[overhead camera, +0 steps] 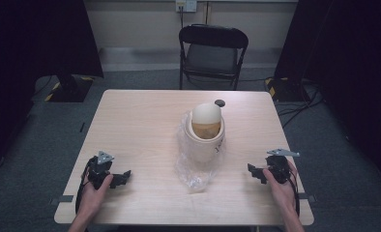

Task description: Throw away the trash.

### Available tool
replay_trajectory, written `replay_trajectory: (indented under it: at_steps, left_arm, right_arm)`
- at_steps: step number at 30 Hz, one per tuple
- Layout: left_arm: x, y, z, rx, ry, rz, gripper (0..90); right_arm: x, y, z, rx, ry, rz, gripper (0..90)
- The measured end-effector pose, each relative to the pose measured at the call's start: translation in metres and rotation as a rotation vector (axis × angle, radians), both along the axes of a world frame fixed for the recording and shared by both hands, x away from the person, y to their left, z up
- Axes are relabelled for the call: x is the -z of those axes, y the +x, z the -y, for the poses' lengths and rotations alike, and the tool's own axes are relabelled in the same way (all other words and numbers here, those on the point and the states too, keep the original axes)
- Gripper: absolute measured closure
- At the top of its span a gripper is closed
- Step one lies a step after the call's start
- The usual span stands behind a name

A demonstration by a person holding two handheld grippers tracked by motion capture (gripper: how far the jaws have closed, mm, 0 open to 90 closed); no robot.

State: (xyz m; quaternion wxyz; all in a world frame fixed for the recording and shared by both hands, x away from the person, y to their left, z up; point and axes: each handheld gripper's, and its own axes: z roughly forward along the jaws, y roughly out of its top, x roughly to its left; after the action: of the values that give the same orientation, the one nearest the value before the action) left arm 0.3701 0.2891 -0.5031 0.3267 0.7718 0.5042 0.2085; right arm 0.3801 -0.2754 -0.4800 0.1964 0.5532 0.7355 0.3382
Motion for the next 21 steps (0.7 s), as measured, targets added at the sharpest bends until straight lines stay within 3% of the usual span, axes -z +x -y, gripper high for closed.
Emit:
replay_trajectory:
  at_steps: [6, 12, 21]
  left_arm:
    - [0.0, 0.0, 0.0, -0.001, 0.0, 0.001, 0.0]
    - [0.0, 0.0, 0.0, -0.001, 0.0, 0.001, 0.0]
    - [0.0, 0.0, 0.0, 0.0, 0.0, 0.0, 0.0]
  right_arm:
    - [0.01, -0.001, -0.002, 0.001, -0.035, -0.026, 14.2]
    - [0.015, -0.002, -0.003, 0.002, -0.1, 0.005, 13.1]
    - [0.02, -0.004, -0.004, 0.012, -0.088, 0.051, 10.8]
